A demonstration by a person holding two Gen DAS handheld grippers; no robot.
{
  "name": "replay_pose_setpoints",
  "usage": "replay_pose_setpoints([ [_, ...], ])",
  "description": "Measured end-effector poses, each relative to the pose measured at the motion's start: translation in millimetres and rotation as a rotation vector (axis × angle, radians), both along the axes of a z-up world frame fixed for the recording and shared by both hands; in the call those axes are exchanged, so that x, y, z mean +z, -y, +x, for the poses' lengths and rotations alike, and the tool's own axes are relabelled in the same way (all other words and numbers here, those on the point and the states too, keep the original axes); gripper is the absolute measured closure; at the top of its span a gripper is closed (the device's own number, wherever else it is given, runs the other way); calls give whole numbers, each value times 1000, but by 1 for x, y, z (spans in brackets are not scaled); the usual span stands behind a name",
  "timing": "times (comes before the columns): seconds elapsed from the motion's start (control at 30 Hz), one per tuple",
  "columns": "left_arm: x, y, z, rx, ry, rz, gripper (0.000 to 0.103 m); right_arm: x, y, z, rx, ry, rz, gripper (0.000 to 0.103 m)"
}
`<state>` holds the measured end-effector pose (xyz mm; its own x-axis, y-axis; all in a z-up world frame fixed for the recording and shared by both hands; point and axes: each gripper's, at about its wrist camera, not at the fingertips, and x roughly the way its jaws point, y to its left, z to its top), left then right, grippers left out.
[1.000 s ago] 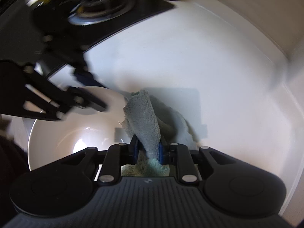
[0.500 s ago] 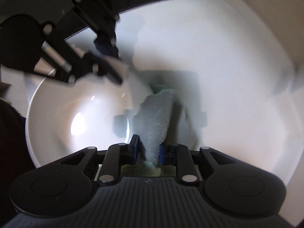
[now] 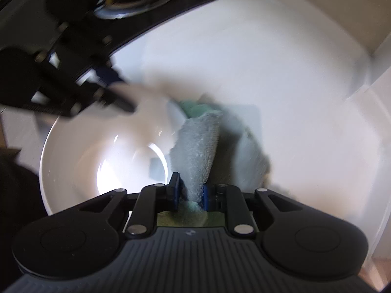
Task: Clean bowl
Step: 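Scrub the towel around the bowl's inner wall with the right gripper while the left gripper holds the rim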
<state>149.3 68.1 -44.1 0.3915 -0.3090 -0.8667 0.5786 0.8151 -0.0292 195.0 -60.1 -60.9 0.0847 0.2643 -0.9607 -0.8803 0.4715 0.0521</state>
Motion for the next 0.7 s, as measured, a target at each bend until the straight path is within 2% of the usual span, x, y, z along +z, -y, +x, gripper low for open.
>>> replay_pose_setpoints([
  [0.07,2,5,3,-78,14,34,95,-1,-2,3,51,-21,-35,85],
  [0.17,0,20,10,-180,46,102,94,-1,-19,4,138,39,-95,85],
  [0.27,4,24,2,-213,46,88,93,4,-30,6,139,102,-49,85],
  [0.33,4,28,1,-196,42,52,91,4,-38,10,119,107,-8,85],
  [0.4,5,25,-1,-136,30,30,88,3,-38,11,96,109,16,85],
  [0.47,5,19,-5,-71,31,22,81,2,-31,13,26,92,44,87],
  [0.6,6,4,-25,45,11,-32,80,4,-13,11,-97,101,60,88],
  [0.7,5,5,-30,49,12,-47,81,0,-4,6,-117,75,59,90],
])
